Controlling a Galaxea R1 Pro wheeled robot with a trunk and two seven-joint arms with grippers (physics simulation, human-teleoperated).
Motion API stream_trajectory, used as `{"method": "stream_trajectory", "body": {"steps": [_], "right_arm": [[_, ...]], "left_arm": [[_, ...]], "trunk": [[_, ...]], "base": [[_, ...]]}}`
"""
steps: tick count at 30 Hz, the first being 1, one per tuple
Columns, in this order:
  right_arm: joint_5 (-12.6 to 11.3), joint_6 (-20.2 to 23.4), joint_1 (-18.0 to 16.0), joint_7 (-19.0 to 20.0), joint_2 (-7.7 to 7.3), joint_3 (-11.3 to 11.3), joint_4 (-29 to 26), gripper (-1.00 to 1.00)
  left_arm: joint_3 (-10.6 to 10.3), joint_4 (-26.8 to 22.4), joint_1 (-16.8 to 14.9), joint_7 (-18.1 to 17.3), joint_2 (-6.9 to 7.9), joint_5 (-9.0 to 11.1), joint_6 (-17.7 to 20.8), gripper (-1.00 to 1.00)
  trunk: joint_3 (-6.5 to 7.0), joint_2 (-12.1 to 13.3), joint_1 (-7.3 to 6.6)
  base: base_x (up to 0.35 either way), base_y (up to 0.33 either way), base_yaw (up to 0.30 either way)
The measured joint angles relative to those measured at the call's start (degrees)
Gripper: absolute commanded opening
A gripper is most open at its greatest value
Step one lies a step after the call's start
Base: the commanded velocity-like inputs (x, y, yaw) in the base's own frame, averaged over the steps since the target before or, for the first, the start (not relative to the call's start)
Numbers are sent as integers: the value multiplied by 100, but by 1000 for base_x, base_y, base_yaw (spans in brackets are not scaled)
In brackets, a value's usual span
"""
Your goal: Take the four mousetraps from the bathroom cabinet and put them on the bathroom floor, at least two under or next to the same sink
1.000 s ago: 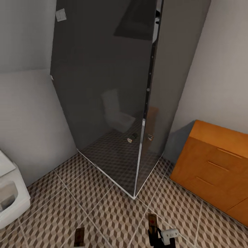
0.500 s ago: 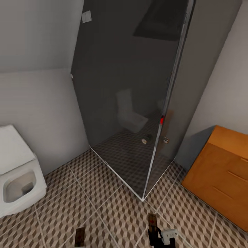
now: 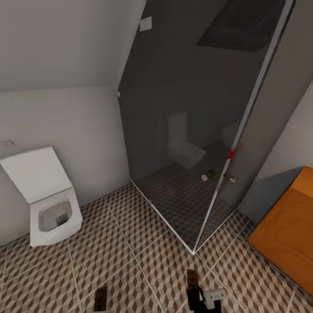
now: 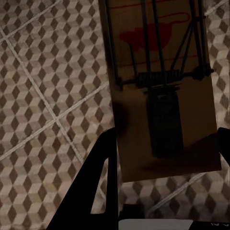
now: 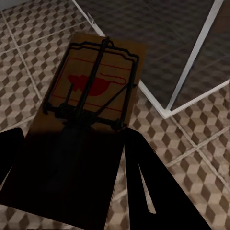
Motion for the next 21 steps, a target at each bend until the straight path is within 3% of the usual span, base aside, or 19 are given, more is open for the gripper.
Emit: {"method": "stream_trajectory", "body": {"steps": [21], "right_arm": [[0,0,0,0,0,7,0,-100]], "left_arm": [[1,-1,1,4,-3,1,-1,-100]], "trunk": [[0,0,-1]], "base": [[-25,0,288]]}}
